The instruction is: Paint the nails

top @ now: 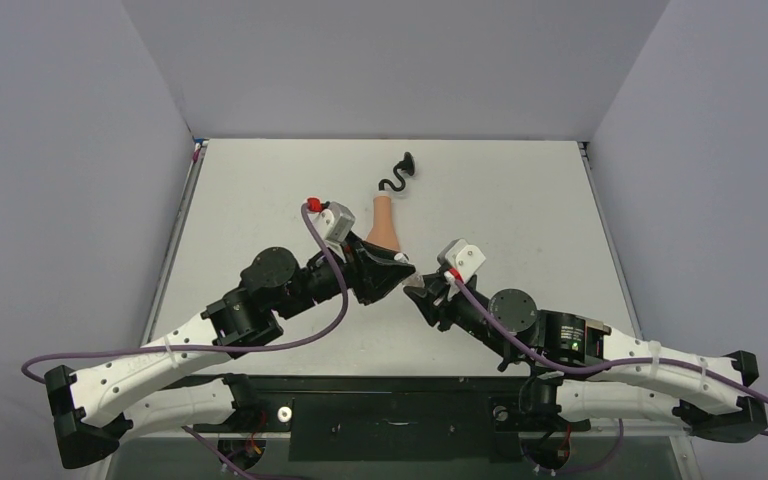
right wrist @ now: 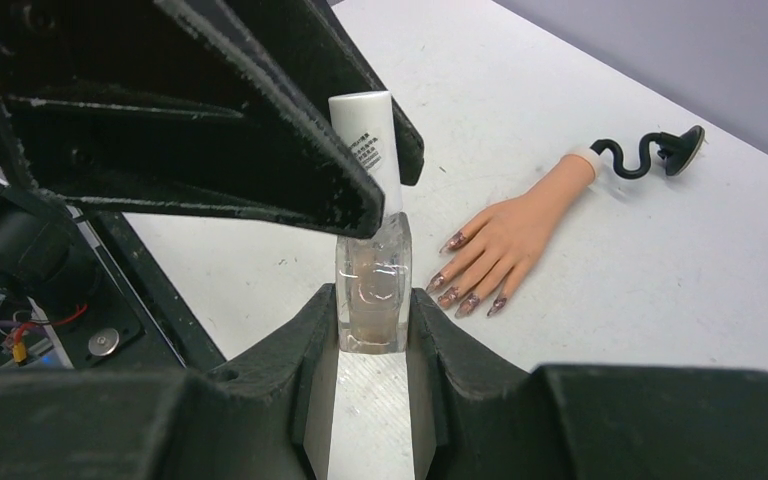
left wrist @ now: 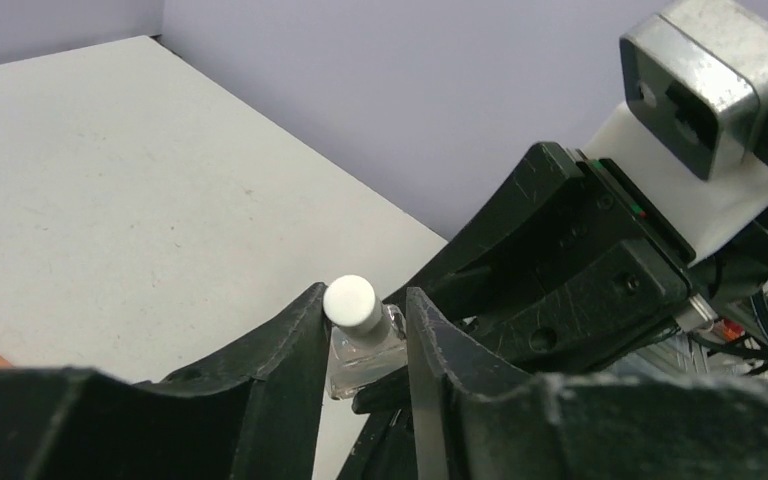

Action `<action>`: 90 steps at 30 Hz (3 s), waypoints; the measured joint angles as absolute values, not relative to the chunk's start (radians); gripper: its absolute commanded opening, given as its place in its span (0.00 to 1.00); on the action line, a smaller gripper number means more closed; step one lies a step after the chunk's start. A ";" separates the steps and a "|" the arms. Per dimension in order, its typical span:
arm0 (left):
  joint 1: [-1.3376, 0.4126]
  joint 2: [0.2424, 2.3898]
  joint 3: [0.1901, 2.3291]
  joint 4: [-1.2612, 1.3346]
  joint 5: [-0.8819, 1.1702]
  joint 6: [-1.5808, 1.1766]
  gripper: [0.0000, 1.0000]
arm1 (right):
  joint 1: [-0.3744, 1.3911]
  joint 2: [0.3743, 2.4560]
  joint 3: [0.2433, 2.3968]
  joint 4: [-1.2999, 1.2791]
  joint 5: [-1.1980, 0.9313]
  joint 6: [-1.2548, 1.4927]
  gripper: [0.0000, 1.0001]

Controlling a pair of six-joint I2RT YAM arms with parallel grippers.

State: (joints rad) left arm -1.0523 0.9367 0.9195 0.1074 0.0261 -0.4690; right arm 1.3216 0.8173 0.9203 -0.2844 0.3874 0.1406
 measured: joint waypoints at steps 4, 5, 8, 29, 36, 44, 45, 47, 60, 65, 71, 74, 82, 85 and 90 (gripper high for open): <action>-1.052 0.937 0.919 0.110 0.080 -0.438 0.43 | 1.322 0.808 0.921 -0.285 0.376 0.142 0.00; -1.052 0.937 0.918 0.111 0.093 -0.430 0.47 | 1.322 0.808 0.922 -0.285 0.373 0.142 0.00; -1.053 0.937 0.912 0.118 0.134 -0.405 0.56 | 1.322 0.808 0.925 -0.285 0.359 0.143 0.00; -1.049 0.793 0.909 0.049 0.194 -0.299 0.82 | 1.322 0.797 0.927 -0.285 0.286 0.146 0.00; -0.991 0.764 0.910 0.023 0.285 -0.303 0.75 | 1.322 0.737 0.922 -0.260 0.211 0.145 0.00; -0.852 0.728 0.841 0.202 0.521 -0.415 0.62 | 1.322 0.705 0.900 -0.232 0.060 0.142 0.00; -0.848 0.728 0.835 0.223 0.546 -0.426 0.62 | 1.322 0.702 0.897 -0.232 0.045 0.142 0.00; -0.847 0.737 0.826 0.271 0.607 -0.448 0.62 | 1.322 0.698 0.889 -0.230 0.012 0.142 0.00; -0.844 0.787 0.812 0.404 0.772 -0.496 0.55 | 1.322 0.699 0.885 -0.207 -0.090 0.139 0.00; -0.844 0.805 0.807 0.421 0.773 -0.503 0.51 | 1.322 0.713 0.885 -0.199 -0.106 0.139 0.00; -0.849 0.827 0.807 0.451 0.795 -0.513 0.40 | 1.322 0.723 0.885 -0.194 -0.116 0.138 0.00; -0.857 0.834 0.807 0.454 0.803 -0.513 0.36 | 1.322 0.724 0.885 -0.194 -0.119 0.138 0.00; -0.873 0.834 0.795 0.459 0.815 -0.497 0.11 | 1.322 0.737 0.885 -0.195 -0.131 0.131 0.00; -0.878 0.834 0.795 0.454 0.812 -0.484 0.09 | 1.323 0.742 0.885 -0.195 -0.138 0.130 0.00; -0.889 0.832 0.795 0.435 0.799 -0.450 0.08 | 1.323 0.742 0.885 -0.200 -0.136 0.126 0.00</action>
